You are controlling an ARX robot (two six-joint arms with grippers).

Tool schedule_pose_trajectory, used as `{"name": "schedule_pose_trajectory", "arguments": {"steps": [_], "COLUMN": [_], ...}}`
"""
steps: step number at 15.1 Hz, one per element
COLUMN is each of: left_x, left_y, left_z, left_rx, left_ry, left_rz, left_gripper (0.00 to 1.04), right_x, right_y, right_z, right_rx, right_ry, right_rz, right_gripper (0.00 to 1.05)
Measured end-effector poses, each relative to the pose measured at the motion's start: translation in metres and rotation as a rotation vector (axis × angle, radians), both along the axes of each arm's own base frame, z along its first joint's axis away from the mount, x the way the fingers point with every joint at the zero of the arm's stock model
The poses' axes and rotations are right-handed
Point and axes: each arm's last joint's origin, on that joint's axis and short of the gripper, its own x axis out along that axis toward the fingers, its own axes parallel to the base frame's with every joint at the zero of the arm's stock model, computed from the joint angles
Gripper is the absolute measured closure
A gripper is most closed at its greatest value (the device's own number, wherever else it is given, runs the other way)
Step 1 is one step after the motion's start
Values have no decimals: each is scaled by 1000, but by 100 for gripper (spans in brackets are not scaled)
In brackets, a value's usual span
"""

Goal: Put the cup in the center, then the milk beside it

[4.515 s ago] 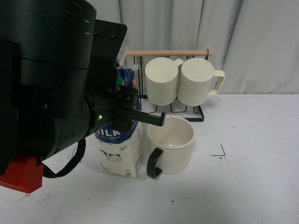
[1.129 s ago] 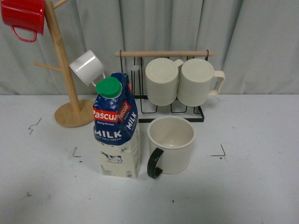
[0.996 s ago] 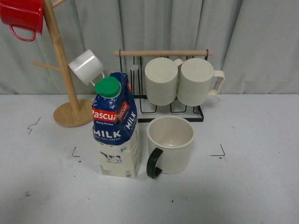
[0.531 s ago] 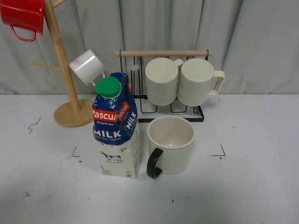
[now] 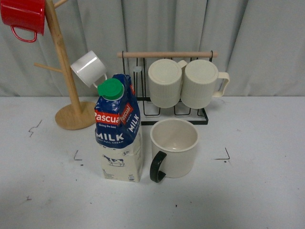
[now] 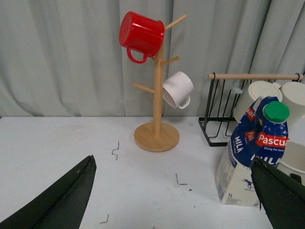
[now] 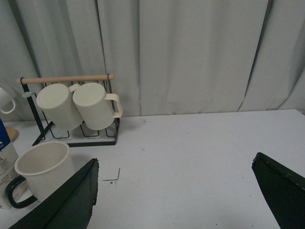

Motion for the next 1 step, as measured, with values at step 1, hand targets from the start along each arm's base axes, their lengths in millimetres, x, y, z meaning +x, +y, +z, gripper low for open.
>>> {"name": "schedule_pose_trajectory", "arguments": {"steps": [1], "left_x": [0], "left_y": [0], "left_z": [0], "left_rx": [0], "left_ry": [0], "left_rz": [0], "left_gripper": [7], "right_x": [0], "right_y": [0], "right_z": [0], "right_rx": [0], "right_ry": [0], "right_rz": [0], "right_gripper": [6]}}
